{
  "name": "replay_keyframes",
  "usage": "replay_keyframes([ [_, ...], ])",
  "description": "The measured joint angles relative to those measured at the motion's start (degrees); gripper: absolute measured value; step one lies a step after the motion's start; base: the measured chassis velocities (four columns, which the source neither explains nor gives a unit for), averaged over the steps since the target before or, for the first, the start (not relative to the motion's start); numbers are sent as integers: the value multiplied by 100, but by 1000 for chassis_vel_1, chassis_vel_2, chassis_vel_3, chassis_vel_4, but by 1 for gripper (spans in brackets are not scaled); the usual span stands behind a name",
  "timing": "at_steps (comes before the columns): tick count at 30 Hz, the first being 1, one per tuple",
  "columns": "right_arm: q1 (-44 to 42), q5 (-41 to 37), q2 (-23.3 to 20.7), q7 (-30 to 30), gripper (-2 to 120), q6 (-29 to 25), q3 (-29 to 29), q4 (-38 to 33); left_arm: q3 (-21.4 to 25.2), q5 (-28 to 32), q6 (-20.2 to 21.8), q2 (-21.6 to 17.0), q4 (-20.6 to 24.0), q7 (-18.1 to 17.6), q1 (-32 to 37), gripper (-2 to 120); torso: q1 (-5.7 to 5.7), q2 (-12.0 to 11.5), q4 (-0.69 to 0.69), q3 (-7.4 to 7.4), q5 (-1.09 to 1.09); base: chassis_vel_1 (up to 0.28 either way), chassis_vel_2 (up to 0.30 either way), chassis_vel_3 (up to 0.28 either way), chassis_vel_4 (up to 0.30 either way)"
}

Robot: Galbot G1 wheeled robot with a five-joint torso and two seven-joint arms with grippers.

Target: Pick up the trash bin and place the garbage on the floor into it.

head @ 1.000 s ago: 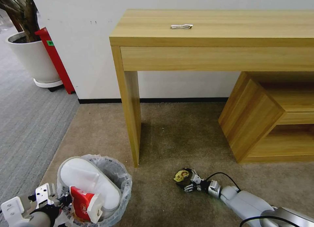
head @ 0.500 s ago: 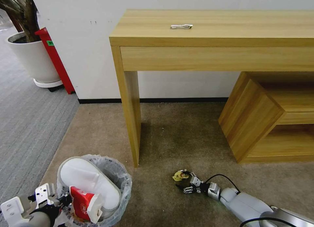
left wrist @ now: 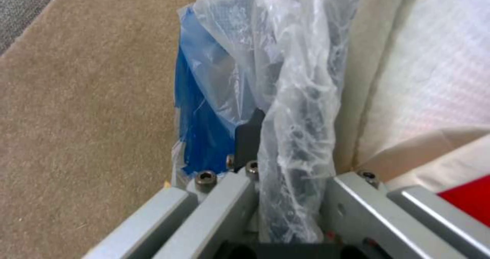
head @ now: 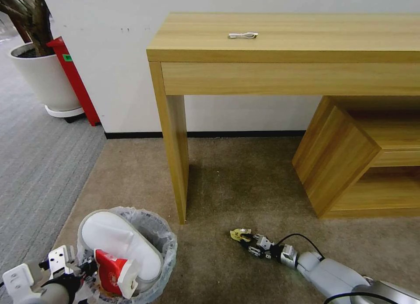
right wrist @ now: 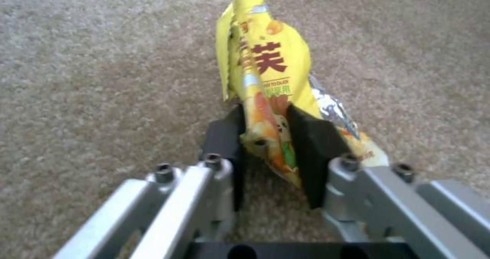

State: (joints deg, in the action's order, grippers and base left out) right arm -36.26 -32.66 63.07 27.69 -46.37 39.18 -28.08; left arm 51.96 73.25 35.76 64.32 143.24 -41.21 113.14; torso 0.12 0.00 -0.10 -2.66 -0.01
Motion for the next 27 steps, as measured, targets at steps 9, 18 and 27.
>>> replay_keyframes([
  [9,-11,20,-65,48,0,0,-55,-44,-32,-8,-6,-1,0,11,-29,0,0,0,0,0,1,0,0,0,0],
  [18,-25,-2,-204,55,0,-5,-150,-196,-140,-66,-10,-3,0,23,-103,0,0,0,0,0,0,0,0,0,0],
  [27,-127,-409,-771,260,0,-17,-319,-925,-441,-161,-9,-95,-57,6,-298,0,0,0,0,0,1,0,0,0,0],
])
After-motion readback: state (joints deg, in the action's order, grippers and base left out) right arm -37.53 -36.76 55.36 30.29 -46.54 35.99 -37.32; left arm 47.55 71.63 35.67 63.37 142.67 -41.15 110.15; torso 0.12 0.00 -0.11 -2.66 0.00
